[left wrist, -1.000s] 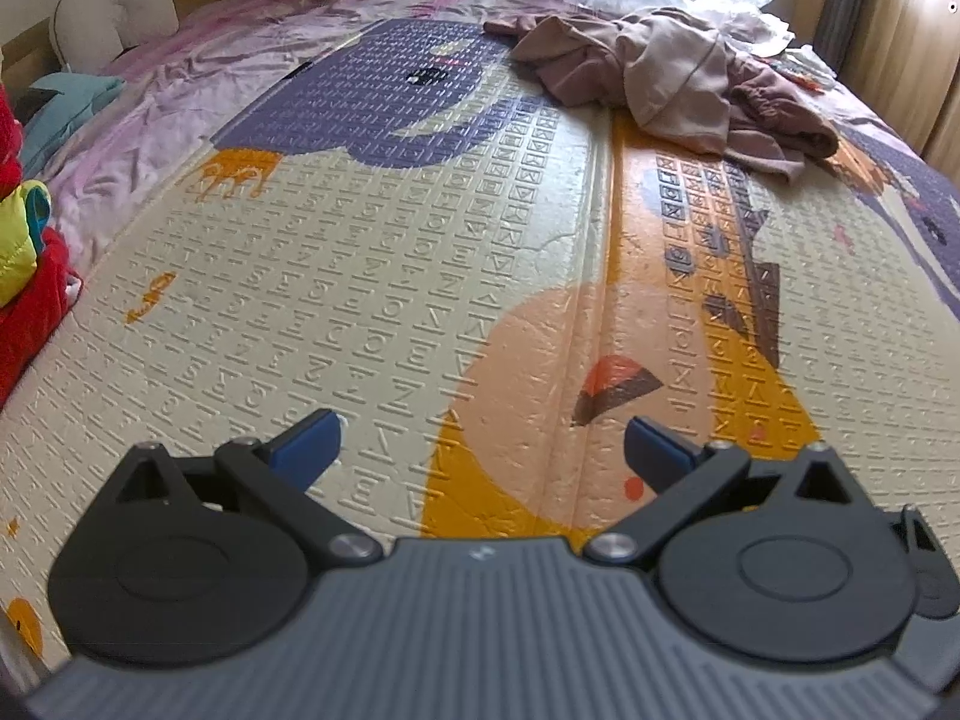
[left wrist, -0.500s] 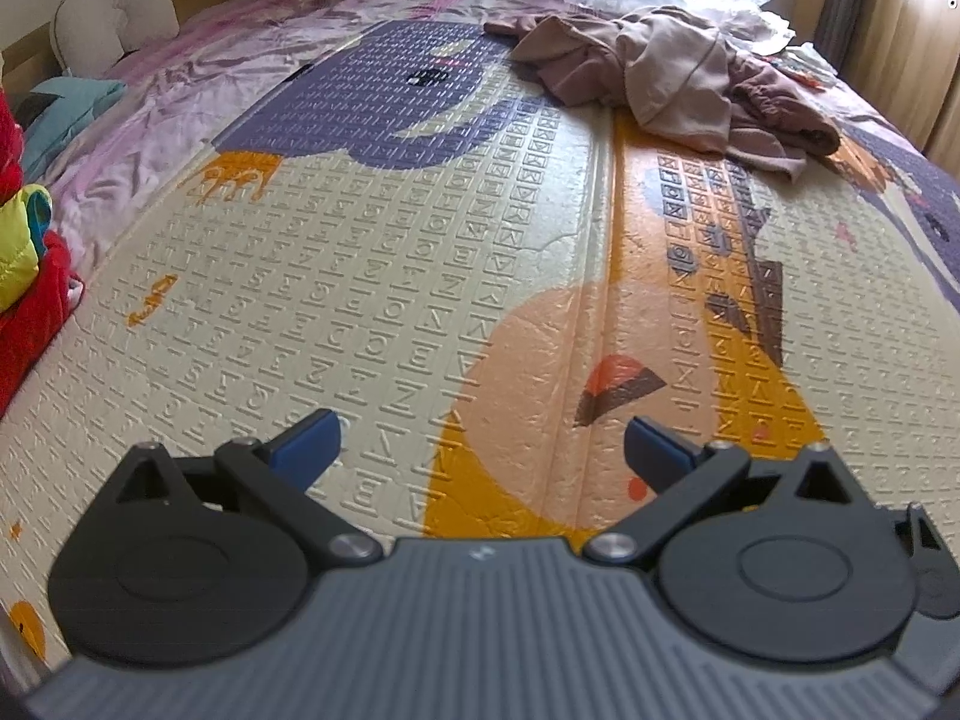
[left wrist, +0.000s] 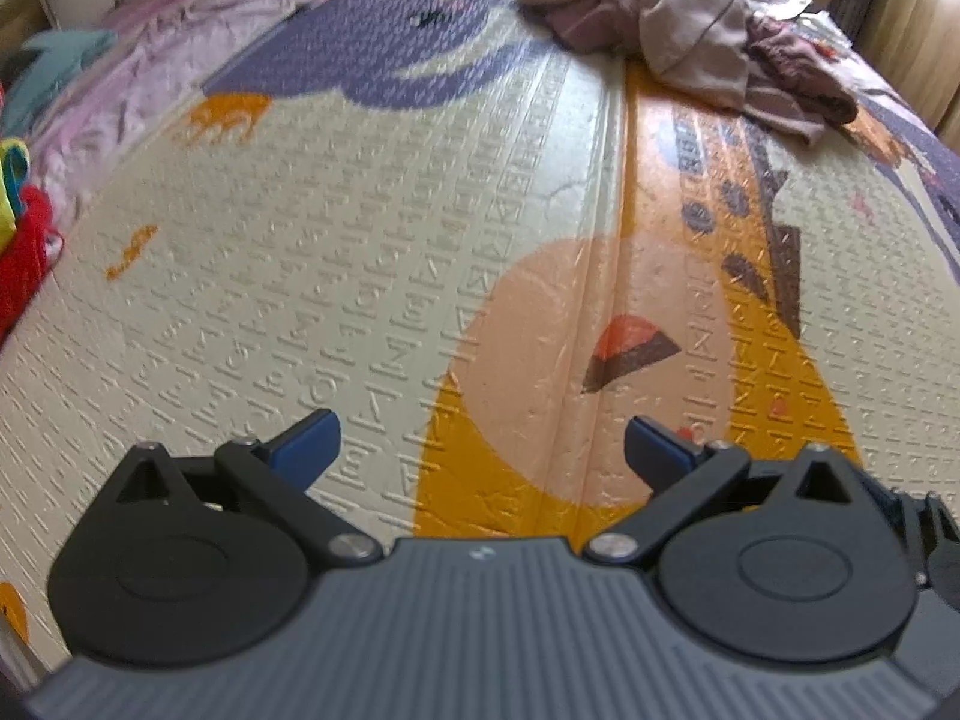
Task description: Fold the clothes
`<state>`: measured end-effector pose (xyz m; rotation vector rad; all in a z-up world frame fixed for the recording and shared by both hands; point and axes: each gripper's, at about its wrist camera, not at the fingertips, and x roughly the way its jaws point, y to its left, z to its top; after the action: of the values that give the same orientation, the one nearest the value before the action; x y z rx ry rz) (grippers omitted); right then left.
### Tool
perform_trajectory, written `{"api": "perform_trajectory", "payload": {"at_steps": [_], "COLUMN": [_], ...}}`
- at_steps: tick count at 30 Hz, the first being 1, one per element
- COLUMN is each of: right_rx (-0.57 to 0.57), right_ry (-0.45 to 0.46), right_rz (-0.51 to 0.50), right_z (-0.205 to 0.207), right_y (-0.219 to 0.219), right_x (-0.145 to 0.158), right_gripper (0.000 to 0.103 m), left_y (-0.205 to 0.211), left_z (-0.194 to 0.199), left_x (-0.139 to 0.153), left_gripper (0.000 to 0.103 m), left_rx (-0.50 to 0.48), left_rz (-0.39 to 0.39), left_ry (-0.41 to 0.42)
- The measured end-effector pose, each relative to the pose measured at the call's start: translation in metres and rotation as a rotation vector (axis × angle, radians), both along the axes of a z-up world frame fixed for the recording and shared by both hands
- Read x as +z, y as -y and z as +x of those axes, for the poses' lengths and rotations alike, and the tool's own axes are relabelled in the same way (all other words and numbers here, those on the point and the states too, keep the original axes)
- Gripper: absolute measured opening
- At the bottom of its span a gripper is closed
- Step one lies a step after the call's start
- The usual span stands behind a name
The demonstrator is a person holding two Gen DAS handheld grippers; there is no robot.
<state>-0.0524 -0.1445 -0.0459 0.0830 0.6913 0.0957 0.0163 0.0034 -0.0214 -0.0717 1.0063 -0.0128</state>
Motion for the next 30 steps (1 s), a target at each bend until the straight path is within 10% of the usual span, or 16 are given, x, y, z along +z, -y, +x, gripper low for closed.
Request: {"api": "perform_trajectory", "payload": {"at_steps": [17,30], "right_rx": [-0.066,-0.071], "right_ry": [-0.033,-0.063], "right_rz": [-0.044,-0.065], "right_z": [0.001,0.004], "right_y": [0.008,0.005], "right_x": [0.001,-0.001], "right_gripper": [0.102,0.102], "left_y": [0.008,0.009], "left_z": [0.003,-0.006], "left_x": [-0.021,-0.023], "left_gripper": [0.103,0.103], "left_rx": [0.004,-0.007], "left_rz": [0.070,0.077], "left_ry": [-0.083,0.019]}}
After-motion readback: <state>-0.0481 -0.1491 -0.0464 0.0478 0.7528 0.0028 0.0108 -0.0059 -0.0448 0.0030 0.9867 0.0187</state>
